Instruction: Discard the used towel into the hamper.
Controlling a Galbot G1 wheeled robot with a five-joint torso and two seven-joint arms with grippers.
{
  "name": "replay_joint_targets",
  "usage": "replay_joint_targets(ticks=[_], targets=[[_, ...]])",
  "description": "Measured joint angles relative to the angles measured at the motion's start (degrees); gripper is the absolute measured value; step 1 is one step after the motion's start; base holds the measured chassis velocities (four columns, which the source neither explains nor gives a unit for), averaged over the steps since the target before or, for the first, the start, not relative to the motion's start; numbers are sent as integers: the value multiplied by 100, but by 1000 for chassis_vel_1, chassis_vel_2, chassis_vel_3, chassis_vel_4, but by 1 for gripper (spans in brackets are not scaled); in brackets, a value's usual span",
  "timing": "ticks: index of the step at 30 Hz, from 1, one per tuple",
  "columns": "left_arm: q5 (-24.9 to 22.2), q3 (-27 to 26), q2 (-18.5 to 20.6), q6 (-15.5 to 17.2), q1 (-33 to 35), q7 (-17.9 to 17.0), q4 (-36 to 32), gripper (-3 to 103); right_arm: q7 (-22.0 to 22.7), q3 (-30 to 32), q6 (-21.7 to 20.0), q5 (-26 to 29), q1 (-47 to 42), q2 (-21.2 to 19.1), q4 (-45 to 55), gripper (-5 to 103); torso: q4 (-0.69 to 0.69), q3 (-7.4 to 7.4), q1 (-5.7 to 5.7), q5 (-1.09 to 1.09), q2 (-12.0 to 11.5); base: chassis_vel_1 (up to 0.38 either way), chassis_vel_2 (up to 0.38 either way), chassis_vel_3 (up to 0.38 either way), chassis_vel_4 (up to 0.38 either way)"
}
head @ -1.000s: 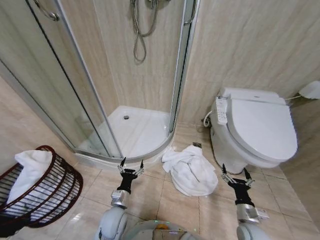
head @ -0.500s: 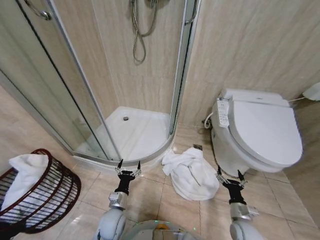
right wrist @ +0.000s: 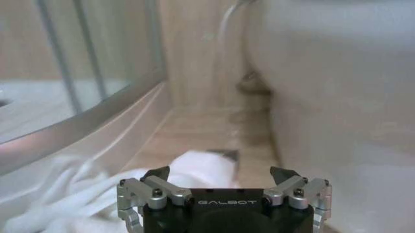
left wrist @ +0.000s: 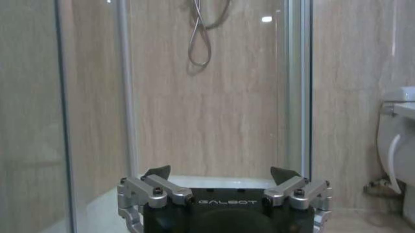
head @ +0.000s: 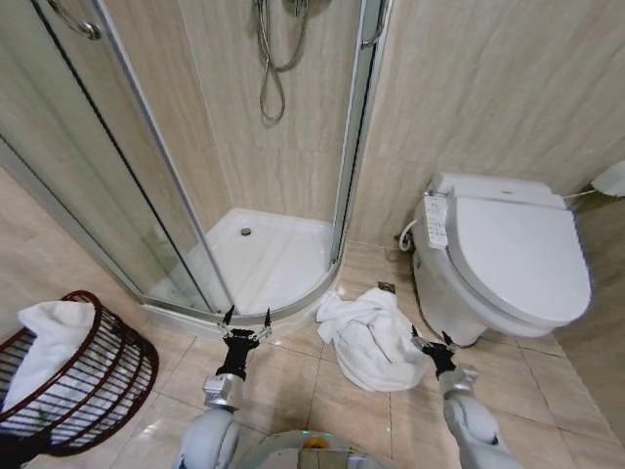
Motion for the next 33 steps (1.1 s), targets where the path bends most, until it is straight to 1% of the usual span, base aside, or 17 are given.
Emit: replay_joint_targets(ticks=[1,3,4,5,9,14,17,18,19,21,22,24,25,26,28,29,33], targets=[[0,0,0,0,0,0,0,100,0,0,0,0,0,0,0,100,0,0,0,0,0,0,0,0,0],[-2,-23,-8,8,-17,-6,-14,100,-397,-96,-541,-152,278,-38,-107,100,0,0,0,-2,0,0,0,0,0],[-2,-38,-13,13,-48,-9,13,100,-492,-169,-744,-192,434,-45,-170,100,-1,0,0,-1,0,0,0,0,0],[-2,-38,-13,13,-48,-9,13,100,-492,-169,-744,-192,434,-45,-170,100,-1,0,0,-1,0,0,0,0,0],[-3,-102,-9,69,-88,-13,31,100,-684,-406,-1089,-219,1016,-32,-571,100,1,0,0,-2,0,0,0,0,0],[6,-115,-22,115,-91,-30,-39,100,-789,-528,-1202,-193,1325,-14,-930,100,0,0,0,-2,0,0,0,0,0],[85,-100,-45,170,-74,-62,-96,100,-763,-708,-1385,77,1467,35,-1117,100,0,0,0,-2,0,0,0,0,0],[85,-100,-45,170,-74,-62,-96,100,-763,-708,-1385,77,1467,35,-1117,100,0,0,0,-2,0,0,0,0,0],[118,-94,-50,178,-71,-68,-103,100,-698,-757,-1431,151,1489,68,-1151,100,-1,0,0,-3,0,0,0,0,0],[203,-64,-54,187,-68,-103,-106,100,-402,-861,-1444,277,1590,169,-1323,100,-1,0,0,0,0,0,0,0,0],[203,-64,-54,187,-68,-103,-106,100,-402,-861,-1444,277,1590,169,-1323,100,-1,0,0,0,0,0,0,0,0],[281,-22,-63,213,-50,-141,-130,100,261,-937,-1438,491,1734,297,-1564,100,0,0,0,-2,0,0,0,0,0],[320,0,-60,240,-34,-155,-154,100,711,-977,-1440,663,1804,365,-1673,100,0,0,0,0,0,0,0,0,0],[320,0,-60,240,-34,-155,-154,100,711,-977,-1440,663,1804,365,-1673,100,0,0,0,0,0,0,0,0,0],[379,33,-30,280,-15,-160,-189,100,1298,-1004,-1467,906,1898,453,-1828,100,0,0,0,-1,0,0,0,0,0],[401,54,-15,295,-15,-162,-195,100,1404,-1003,-1467,980,1926,478,-1891,100,0,0,0,-1,0,0,0,0,0],[465,125,9,332,-32,-189,-196,100,1396,-974,-1463,1095,1962,491,-1999,100,0,0,0,-1,0,0,0,0,0]])
